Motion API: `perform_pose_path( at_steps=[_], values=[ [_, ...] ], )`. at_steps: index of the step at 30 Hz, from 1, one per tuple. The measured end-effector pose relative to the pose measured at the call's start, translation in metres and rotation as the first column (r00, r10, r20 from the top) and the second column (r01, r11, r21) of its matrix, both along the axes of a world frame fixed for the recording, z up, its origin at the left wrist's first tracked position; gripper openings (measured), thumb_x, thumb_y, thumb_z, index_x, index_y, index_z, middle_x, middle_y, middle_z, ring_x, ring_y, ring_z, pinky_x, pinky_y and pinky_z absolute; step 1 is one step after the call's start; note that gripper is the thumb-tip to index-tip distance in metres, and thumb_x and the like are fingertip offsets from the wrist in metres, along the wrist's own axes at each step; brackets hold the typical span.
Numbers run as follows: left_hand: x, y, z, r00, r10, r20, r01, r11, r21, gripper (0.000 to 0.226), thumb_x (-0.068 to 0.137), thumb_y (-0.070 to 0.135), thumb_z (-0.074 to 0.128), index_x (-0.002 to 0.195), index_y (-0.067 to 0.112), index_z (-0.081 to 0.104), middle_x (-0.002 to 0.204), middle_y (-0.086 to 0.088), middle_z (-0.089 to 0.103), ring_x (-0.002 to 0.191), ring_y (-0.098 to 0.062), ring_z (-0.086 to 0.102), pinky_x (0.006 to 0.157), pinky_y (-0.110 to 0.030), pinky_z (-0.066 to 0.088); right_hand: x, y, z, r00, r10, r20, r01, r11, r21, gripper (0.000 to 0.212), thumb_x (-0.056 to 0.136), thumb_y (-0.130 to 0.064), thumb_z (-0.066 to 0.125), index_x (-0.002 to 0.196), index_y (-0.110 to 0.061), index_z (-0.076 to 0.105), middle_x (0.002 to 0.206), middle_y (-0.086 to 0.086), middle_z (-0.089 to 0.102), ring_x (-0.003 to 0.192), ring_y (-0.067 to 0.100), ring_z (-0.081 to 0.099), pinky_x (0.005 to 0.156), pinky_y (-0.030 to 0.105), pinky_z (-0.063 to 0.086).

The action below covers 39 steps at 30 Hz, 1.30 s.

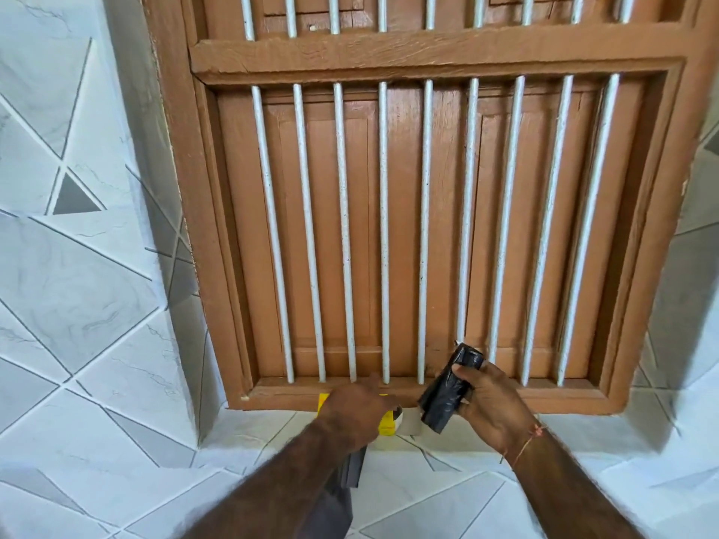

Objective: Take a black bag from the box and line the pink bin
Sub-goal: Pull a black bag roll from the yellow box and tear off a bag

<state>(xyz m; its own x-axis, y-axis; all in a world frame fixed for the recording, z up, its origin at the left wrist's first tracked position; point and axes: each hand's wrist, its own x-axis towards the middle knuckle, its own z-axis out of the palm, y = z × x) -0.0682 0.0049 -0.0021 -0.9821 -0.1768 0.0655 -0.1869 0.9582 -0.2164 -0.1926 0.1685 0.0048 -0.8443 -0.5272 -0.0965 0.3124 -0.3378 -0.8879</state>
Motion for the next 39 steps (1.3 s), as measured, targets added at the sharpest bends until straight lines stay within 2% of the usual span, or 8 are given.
perform_pose_path(
  at_steps=[6, 12, 18, 26, 29, 31, 35, 39],
  values=[
    [-0.013, 0.004, -0.001, 0.993, -0.047, 0.108, 0.053, 0.997, -0.053, 0.051, 0.091, 0.014, 0.055, 0.138, 0.03, 0.042, 0.134, -0.012, 0.049, 0.111, -0.036, 0.057, 0.085, -0.043, 0.051, -0.005, 0.013, -0.009, 1.0, 0.004, -0.014, -0.005, 0.998, -0.064, 0.024, 0.085, 0.015, 0.052, 0.092, -0.008, 0.055, 0.083, 0.019, 0.059, 0.079, 0.033, 0.061, 0.081, 0.051, 0.05],
    [-0.005, 0.005, -0.008, 0.987, 0.023, -0.16, 0.023, 0.96, 0.28, 0.075, 0.075, 0.024, 0.067, 0.14, 0.035, 0.031, 0.138, 0.009, 0.043, 0.115, -0.022, 0.054, 0.087, -0.033, 0.048, -0.001, 0.005, 0.011, 0.994, -0.107, -0.031, 0.093, 0.952, -0.293, 0.02, 0.085, 0.015, 0.053, 0.087, -0.005, 0.055, 0.074, 0.017, 0.067, 0.074, 0.029, 0.068, 0.07, 0.044, 0.057],
    [0.006, 0.012, 0.002, 0.912, 0.126, -0.39, 0.089, 0.868, 0.488, 0.073, 0.074, 0.037, 0.072, 0.136, 0.035, 0.032, 0.129, 0.013, 0.049, 0.108, -0.015, 0.055, 0.081, -0.025, 0.046, 0.022, -0.02, 0.025, 0.987, -0.142, -0.08, 0.109, 0.938, -0.328, 0.021, 0.087, 0.011, 0.058, 0.1, -0.005, 0.055, 0.102, 0.028, 0.061, 0.099, 0.039, 0.063, 0.095, 0.057, 0.05],
    [0.02, 0.007, 0.011, 0.888, 0.154, -0.433, 0.086, 0.87, 0.485, 0.071, 0.075, 0.028, 0.071, 0.133, 0.041, 0.033, 0.129, 0.017, 0.045, 0.099, -0.01, 0.056, 0.076, -0.026, 0.051, 0.027, -0.017, 0.015, 0.926, -0.061, -0.374, 0.069, 0.998, 0.009, 0.03, 0.081, 0.004, 0.068, 0.099, -0.018, 0.058, 0.102, 0.022, 0.065, 0.097, 0.033, 0.068, 0.08, 0.044, 0.06],
    [0.02, 0.01, 0.009, 0.886, 0.144, -0.442, 0.101, 0.869, 0.484, 0.072, 0.074, 0.028, 0.073, 0.132, 0.042, 0.033, 0.13, 0.018, 0.045, 0.101, -0.008, 0.056, 0.079, -0.027, 0.054, 0.034, -0.014, 0.023, 0.784, -0.091, -0.614, 0.209, 0.97, 0.123, 0.036, 0.082, -0.002, 0.071, 0.108, -0.016, 0.05, 0.092, 0.003, 0.06, 0.083, 0.012, 0.062, 0.064, 0.015, 0.054],
    [0.018, 0.011, 0.009, 0.879, 0.137, -0.457, 0.114, 0.87, 0.48, 0.073, 0.074, 0.029, 0.074, 0.133, 0.042, 0.033, 0.133, 0.018, 0.045, 0.105, -0.008, 0.056, 0.083, -0.025, 0.054, 0.038, -0.015, 0.023, 0.667, -0.035, -0.744, 0.269, 0.943, 0.196, 0.031, 0.085, -0.013, 0.07, 0.107, -0.019, 0.049, 0.089, -0.004, 0.058, 0.081, 0.007, 0.059, 0.061, 0.012, 0.051],
    [0.02, 0.013, 0.016, 0.848, 0.201, -0.49, 0.134, 0.813, 0.566, 0.075, 0.075, 0.034, 0.075, 0.135, 0.042, 0.031, 0.136, 0.018, 0.044, 0.108, -0.005, 0.05, 0.089, -0.022, 0.049, 0.039, -0.023, 0.009, 0.465, 0.089, -0.881, 0.401, 0.865, 0.3, 0.01, 0.092, -0.037, 0.055, 0.093, -0.027, 0.055, 0.093, -0.005, 0.057, 0.089, 0.011, 0.057, 0.078, 0.037, 0.054],
    [0.024, 0.014, 0.019, 0.834, 0.184, -0.52, 0.173, 0.807, 0.565, 0.075, 0.074, 0.035, 0.075, 0.136, 0.04, 0.032, 0.137, 0.018, 0.044, 0.112, -0.002, 0.047, 0.092, -0.02, 0.048, 0.047, -0.026, 0.0, 0.437, 0.287, -0.853, 0.412, 0.779, 0.473, 0.051, 0.094, -0.063, 0.02, 0.113, -0.038, 0.061, 0.146, -0.011, 0.035, 0.139, 0.009, 0.027, 0.112, 0.042, 0.029]
  ],
)
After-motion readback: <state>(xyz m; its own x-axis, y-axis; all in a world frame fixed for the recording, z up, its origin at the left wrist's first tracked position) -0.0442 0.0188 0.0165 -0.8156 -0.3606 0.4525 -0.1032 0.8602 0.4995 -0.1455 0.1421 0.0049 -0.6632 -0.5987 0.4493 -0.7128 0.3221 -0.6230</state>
